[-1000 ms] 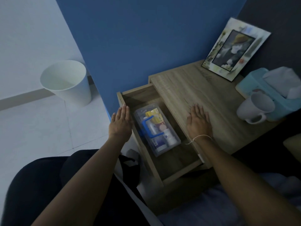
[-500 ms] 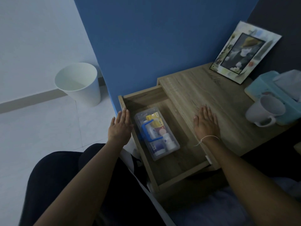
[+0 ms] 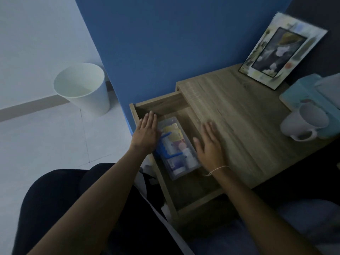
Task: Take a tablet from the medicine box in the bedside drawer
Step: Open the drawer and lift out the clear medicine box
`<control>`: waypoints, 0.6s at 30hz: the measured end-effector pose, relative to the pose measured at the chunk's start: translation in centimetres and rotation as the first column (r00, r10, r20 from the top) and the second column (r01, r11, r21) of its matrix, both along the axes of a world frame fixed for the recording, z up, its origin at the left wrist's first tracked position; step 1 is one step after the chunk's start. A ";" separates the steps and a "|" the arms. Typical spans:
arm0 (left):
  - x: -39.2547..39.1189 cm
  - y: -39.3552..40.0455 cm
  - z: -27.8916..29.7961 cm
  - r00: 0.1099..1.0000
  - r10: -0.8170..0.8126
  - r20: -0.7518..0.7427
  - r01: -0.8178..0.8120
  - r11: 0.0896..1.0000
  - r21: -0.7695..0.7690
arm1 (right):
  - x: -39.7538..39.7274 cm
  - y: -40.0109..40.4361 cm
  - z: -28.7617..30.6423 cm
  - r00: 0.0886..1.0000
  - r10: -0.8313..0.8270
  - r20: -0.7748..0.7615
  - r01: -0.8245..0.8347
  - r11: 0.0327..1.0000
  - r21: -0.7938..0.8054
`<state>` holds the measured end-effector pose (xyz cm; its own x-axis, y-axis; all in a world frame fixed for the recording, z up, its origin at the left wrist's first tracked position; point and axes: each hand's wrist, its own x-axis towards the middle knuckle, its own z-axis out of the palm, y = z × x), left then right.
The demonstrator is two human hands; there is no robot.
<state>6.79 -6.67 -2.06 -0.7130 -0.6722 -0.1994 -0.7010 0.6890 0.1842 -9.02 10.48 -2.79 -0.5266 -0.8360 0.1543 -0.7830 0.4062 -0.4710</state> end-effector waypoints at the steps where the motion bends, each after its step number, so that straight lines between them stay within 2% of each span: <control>1: -0.8 -0.2 -0.4 1.000 -0.014 -0.010 0.014 0.999 0.032 | 1.2 -0.3 -0.7 0.999 0.025 0.025 -0.026 0.999 0.030; 4: -2.5 -0.3 -1.1 0.999 -0.020 -0.040 0.023 0.997 0.071 | 4.4 -0.3 -2.6 0.991 0.034 0.128 -0.053 0.987 0.151; 7: -4.1 -1.1 -2.2 0.997 -0.020 -0.071 0.028 0.992 0.123 | 6.0 -0.1 -5.0 0.994 -0.015 0.104 -0.013 0.962 0.271; 11: -5.0 -2.1 -3.4 0.997 0.040 -0.068 -0.027 0.983 0.180 | 6.5 0.1 -6.7 0.996 -0.054 0.070 0.029 0.948 0.316; 18: -5.4 -3.3 -3.8 0.979 0.192 -0.064 -0.149 0.899 0.411 | 6.6 0.4 -6.9 0.998 -0.048 0.040 0.033 0.951 0.308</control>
